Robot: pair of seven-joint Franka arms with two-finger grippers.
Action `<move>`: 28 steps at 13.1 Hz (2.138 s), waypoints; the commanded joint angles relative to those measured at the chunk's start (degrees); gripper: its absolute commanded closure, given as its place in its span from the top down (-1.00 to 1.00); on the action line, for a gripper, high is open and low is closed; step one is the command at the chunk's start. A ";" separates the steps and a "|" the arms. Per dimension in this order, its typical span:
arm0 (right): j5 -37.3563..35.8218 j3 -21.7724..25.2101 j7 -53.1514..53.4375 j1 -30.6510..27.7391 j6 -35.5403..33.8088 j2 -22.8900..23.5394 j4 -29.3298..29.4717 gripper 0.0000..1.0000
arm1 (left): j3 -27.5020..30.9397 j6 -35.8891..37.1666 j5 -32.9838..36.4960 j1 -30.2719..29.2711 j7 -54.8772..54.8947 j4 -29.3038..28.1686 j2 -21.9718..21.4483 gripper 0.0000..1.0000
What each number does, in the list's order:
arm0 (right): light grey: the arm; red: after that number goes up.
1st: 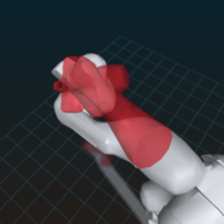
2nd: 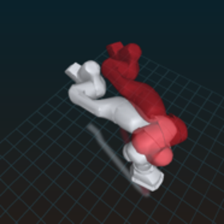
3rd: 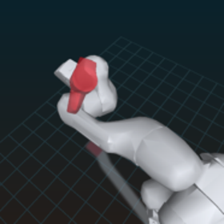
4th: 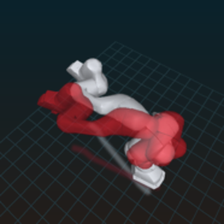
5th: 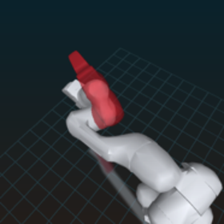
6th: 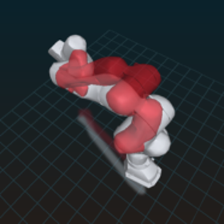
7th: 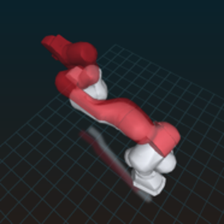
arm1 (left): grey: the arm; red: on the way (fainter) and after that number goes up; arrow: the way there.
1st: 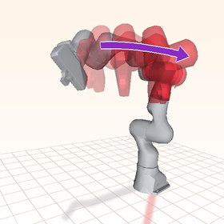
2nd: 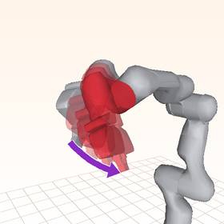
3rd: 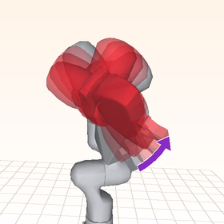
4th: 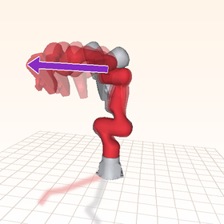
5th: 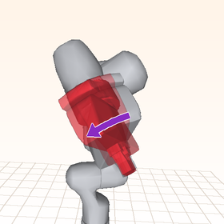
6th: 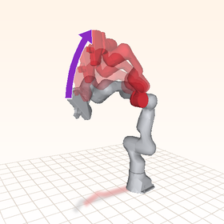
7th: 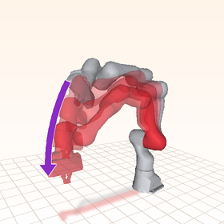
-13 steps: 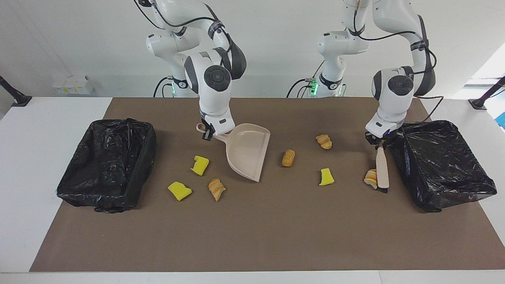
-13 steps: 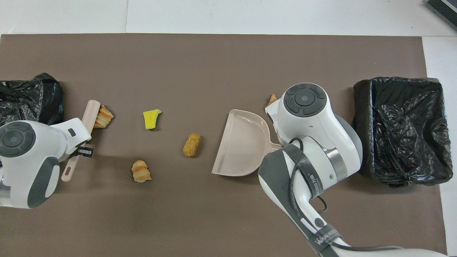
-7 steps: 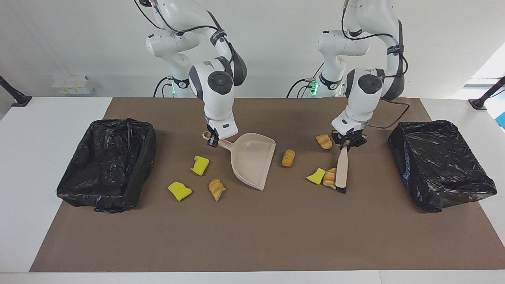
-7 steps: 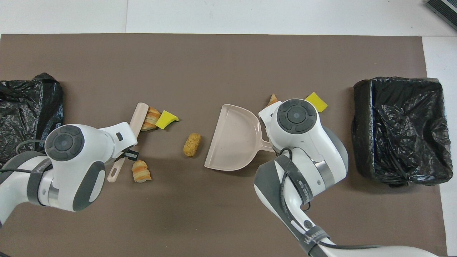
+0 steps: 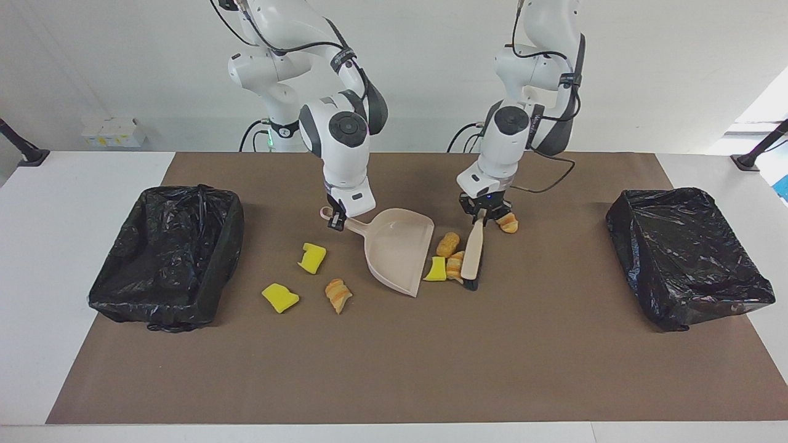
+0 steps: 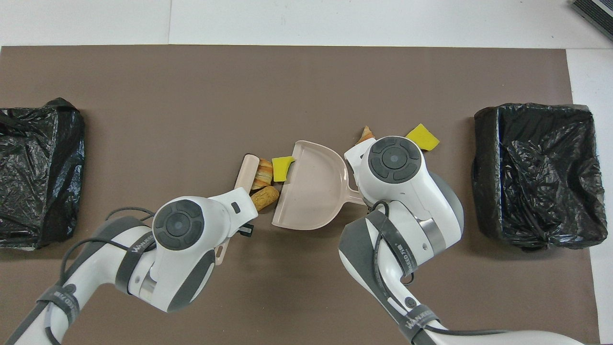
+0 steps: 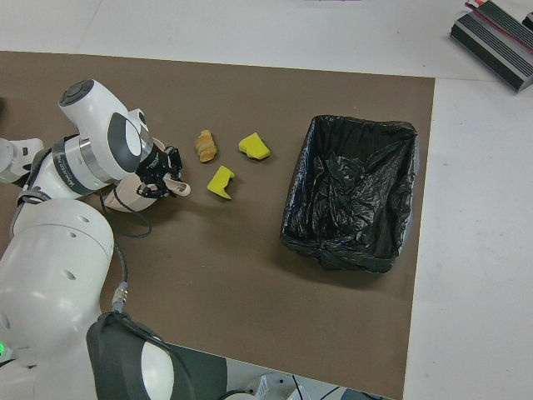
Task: Sweep and dump trash in bin
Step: 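Sweep the crusts and sponge into the dustpan with the left gripper's brush, then sweep the remaining crusts into the dustpan with the brush again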
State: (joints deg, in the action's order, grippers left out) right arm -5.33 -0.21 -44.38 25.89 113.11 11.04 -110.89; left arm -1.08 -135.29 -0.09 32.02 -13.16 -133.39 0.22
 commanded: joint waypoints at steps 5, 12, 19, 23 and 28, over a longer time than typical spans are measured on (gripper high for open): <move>-0.38 -0.49 0.79 -0.32 0.62 -0.85 -1.34 -1.00 | 0.03 -2.71 -5.36 13.06 -15.64 2.25 0.30 -1.00; -0.38 -0.40 -5.25 -0.93 3.06 -0.67 -1.69 -1.00 | 0.46 21.53 -3.53 6.04 -25.30 12.54 -3.73 -1.00; -3.63 -0.40 -7.47 0.56 9.76 2.23 -3.10 -1.00 | 0.20 33.78 3.69 0.07 -46.33 8.08 -9.00 -1.00; -3.72 -0.40 -6.86 0.56 9.67 2.23 -2.93 -1.00 | 0.20 29.93 3.69 -4.51 -48.28 -5.09 -17.43 -1.00; -3.72 -0.40 -6.68 0.65 9.32 2.32 -2.66 -1.00 | -0.24 17.44 3.69 0.03 -45.75 -12.16 -16.58 -1.00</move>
State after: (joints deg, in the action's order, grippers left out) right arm -8.22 -0.27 -50.16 26.67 122.31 13.28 -113.37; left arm -1.37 -115.26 2.97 28.77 -59.63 -144.44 -15.66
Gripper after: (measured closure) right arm 0.670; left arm 0.749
